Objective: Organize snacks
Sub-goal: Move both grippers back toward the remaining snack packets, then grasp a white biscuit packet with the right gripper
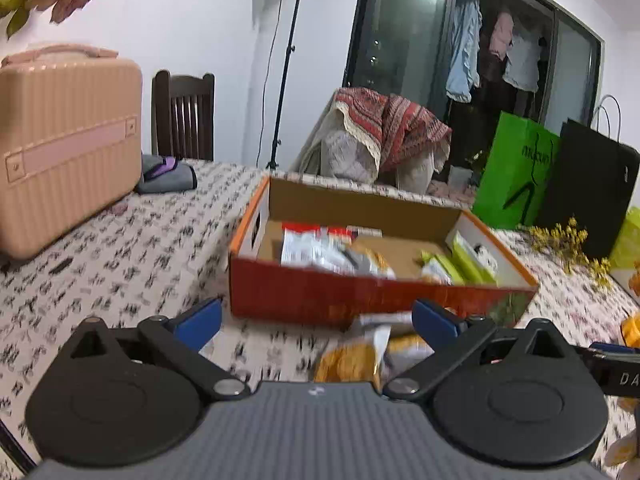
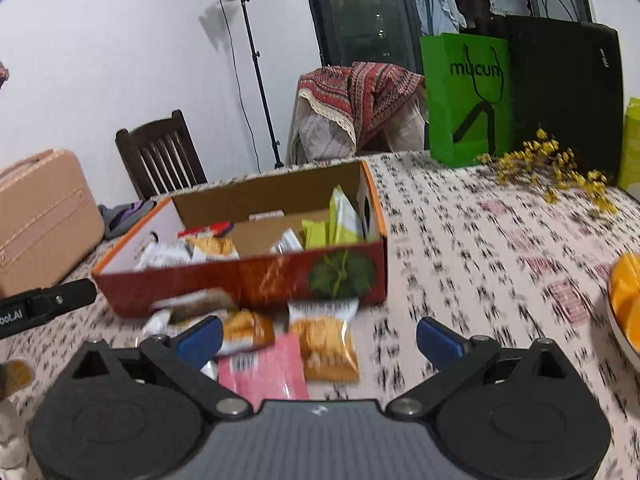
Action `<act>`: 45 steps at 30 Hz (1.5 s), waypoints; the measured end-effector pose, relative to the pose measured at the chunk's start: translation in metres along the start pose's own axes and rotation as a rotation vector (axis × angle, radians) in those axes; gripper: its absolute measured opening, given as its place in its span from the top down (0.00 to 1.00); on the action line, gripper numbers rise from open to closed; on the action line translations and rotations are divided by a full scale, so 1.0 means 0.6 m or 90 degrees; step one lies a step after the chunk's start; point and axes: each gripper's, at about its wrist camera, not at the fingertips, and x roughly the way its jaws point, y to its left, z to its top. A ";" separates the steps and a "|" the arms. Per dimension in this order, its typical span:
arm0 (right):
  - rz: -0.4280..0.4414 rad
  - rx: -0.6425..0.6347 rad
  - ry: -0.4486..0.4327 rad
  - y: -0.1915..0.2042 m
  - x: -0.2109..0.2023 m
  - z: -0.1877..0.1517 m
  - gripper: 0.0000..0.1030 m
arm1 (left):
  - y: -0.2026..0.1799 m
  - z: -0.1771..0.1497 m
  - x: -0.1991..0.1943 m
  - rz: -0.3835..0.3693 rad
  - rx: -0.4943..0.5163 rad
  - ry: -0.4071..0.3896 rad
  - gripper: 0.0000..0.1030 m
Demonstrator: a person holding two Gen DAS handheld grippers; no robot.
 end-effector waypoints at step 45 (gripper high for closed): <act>0.070 -0.166 0.090 0.170 0.040 -0.102 0.39 | 0.131 -0.079 -0.044 0.012 -0.019 0.009 0.00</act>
